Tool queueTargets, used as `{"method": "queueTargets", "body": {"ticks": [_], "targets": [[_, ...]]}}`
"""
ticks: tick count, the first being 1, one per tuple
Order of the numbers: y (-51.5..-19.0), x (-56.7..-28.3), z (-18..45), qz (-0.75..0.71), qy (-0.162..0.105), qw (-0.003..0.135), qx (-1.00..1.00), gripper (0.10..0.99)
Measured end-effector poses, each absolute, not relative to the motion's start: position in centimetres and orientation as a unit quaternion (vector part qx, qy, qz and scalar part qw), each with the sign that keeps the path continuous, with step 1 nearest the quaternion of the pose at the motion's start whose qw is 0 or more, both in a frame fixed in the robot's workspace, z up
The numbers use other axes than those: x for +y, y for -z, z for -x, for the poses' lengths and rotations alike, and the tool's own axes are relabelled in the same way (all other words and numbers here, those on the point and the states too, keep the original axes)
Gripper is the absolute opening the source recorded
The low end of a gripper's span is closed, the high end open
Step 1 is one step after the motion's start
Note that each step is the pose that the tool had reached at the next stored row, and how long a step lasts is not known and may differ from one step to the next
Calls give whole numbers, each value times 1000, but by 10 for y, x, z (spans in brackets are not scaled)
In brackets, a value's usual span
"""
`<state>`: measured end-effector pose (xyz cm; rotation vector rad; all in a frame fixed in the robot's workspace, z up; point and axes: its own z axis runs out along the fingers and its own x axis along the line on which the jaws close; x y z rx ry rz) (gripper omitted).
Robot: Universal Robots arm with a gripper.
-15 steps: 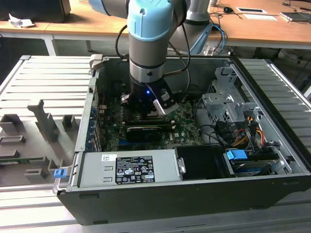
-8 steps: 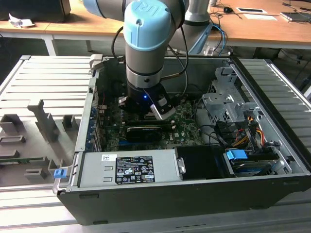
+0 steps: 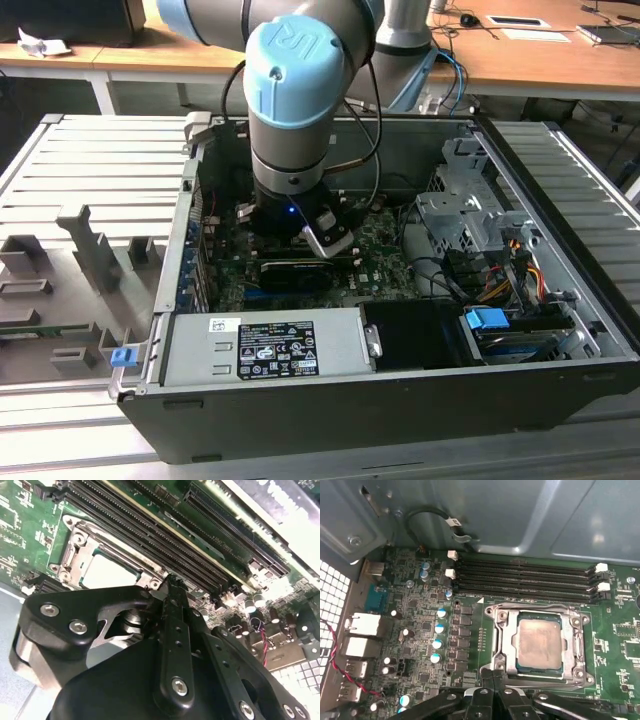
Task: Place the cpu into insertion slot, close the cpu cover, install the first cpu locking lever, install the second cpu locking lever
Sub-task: 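Install the second cpu locking lever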
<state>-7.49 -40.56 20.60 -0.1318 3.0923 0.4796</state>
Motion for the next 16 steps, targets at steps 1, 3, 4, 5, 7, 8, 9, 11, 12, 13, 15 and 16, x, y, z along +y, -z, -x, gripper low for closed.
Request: {"method": "queueTargets", "body": {"ticks": [1,3,4,5,7,8,9,11,12,13,15,16], "targets": [[-205,-406,75,42,-156,5,987,106],[-201,-406,75,42,-160,5,986,106],[-200,-406,75,42,-161,5,986,106],[-199,-406,75,42,-163,5,986,106],[-197,-407,75,42,-166,5,985,106],[-196,-407,75,42,-170,5,985,106],[-196,-407,75,42,-174,6,984,106],[-193,-407,75,42,-180,6,983,106],[-192,-407,76,42,-181,6,982,106],[-191,-407,76,42,-182,6,982,106],[-192,-407,76,42,-183,6,982,106],[-193,-407,76,42,-184,6,982,106]]}}
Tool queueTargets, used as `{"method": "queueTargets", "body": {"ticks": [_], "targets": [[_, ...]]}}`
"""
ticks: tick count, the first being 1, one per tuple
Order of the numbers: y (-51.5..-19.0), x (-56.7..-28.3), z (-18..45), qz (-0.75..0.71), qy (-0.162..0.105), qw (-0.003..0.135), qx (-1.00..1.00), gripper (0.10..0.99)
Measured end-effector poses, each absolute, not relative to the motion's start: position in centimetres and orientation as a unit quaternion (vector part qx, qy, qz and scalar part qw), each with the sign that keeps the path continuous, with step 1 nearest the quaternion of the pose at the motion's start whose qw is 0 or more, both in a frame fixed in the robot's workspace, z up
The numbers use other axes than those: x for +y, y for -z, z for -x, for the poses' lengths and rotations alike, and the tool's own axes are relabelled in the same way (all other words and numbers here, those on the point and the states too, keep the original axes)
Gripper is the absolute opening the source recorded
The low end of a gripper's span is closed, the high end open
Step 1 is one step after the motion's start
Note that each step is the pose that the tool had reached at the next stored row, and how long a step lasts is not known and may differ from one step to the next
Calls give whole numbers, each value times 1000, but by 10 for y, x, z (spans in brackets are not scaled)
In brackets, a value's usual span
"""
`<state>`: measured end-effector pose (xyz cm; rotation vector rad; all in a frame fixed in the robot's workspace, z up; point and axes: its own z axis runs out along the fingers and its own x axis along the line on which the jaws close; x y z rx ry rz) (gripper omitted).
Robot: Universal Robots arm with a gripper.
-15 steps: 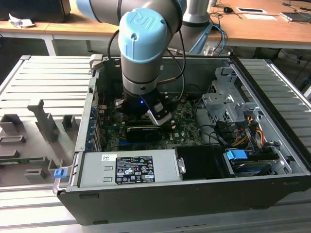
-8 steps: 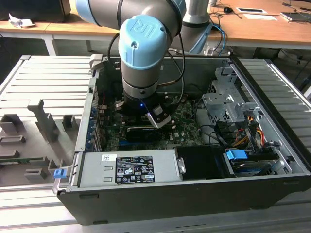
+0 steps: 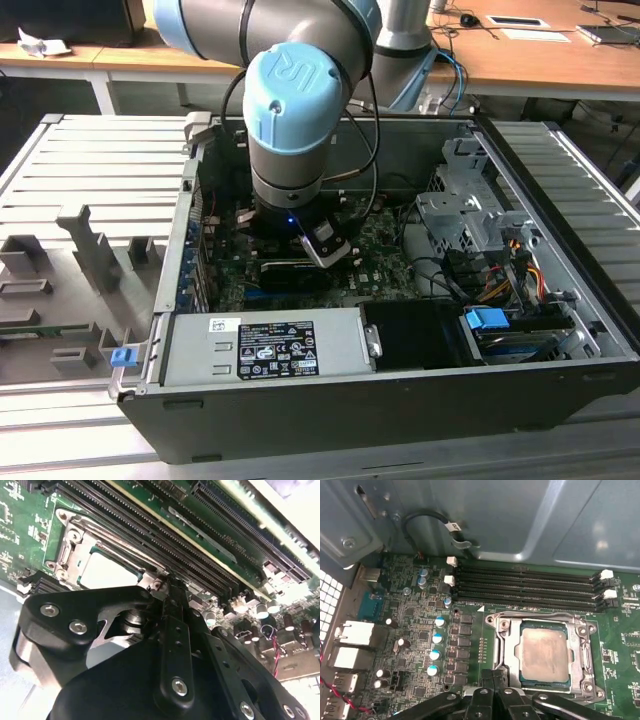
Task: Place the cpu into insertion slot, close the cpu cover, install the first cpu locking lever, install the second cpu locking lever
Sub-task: 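Install the second cpu locking lever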
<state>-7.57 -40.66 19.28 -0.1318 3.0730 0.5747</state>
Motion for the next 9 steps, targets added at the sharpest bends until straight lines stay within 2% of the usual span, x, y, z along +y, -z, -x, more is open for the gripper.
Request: {"method": "queueTargets", "body": {"ticks": [9], "targets": [[-216,-407,76,42,-183,6,982,106]]}}
